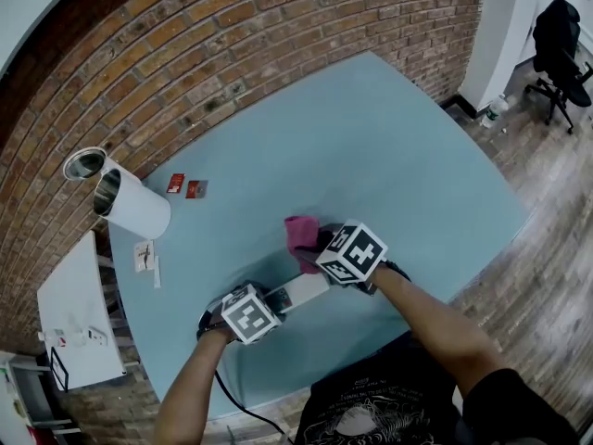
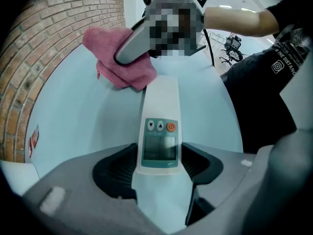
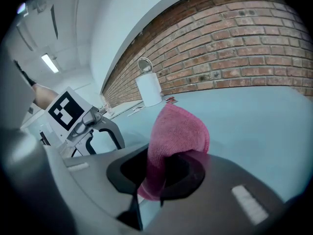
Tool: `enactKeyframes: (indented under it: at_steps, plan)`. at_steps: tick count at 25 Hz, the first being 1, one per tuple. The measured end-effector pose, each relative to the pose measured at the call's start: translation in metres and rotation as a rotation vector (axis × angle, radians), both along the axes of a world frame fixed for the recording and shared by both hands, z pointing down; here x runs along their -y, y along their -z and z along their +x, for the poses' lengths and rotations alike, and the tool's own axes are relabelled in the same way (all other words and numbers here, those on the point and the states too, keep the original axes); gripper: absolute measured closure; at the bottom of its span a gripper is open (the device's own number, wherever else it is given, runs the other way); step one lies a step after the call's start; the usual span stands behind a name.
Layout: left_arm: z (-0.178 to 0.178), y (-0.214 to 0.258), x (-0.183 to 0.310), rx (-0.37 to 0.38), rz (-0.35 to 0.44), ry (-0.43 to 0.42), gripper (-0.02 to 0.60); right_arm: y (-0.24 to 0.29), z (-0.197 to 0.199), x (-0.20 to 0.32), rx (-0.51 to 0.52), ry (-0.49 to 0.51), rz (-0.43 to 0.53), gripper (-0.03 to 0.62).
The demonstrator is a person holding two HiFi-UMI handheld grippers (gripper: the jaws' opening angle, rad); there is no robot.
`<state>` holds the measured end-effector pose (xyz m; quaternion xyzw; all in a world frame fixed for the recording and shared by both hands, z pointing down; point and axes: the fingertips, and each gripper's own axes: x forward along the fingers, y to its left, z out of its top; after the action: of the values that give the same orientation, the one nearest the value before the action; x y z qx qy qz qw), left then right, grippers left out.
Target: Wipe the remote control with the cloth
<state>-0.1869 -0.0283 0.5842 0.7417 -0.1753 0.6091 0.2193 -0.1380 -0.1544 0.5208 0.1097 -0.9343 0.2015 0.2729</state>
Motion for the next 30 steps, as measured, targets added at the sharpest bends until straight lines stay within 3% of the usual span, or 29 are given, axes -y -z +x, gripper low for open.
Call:
enactKeyframes:
  at_steps: [6,13,18,22,30]
  plan:
    - [-0.003,-0.001,0.003,0.001,0.02,-0.002,0.287,-0.001,0.022,0.005,-0.004,-0.065,0.009,0.53]
    - [-0.002,0.004,0.001,-0.084,0.074,0.056,0.295,0.004,0.053,0.005,0.043,-0.25,0.016,0.53]
    - [0.002,0.011,0.008,-0.18,0.002,0.22,0.295,0.004,0.078,-0.003,0.084,-0.404,0.002,0.53]
    - [0.009,0.015,0.001,-0.358,-0.152,0.391,0.295,0.005,0.094,-0.013,0.106,-0.487,0.01,0.53]
    - [0.052,0.043,-0.012,-0.969,-0.624,0.838,0.296,0.004,0.102,-0.025,0.135,-0.586,0.056,0.53]
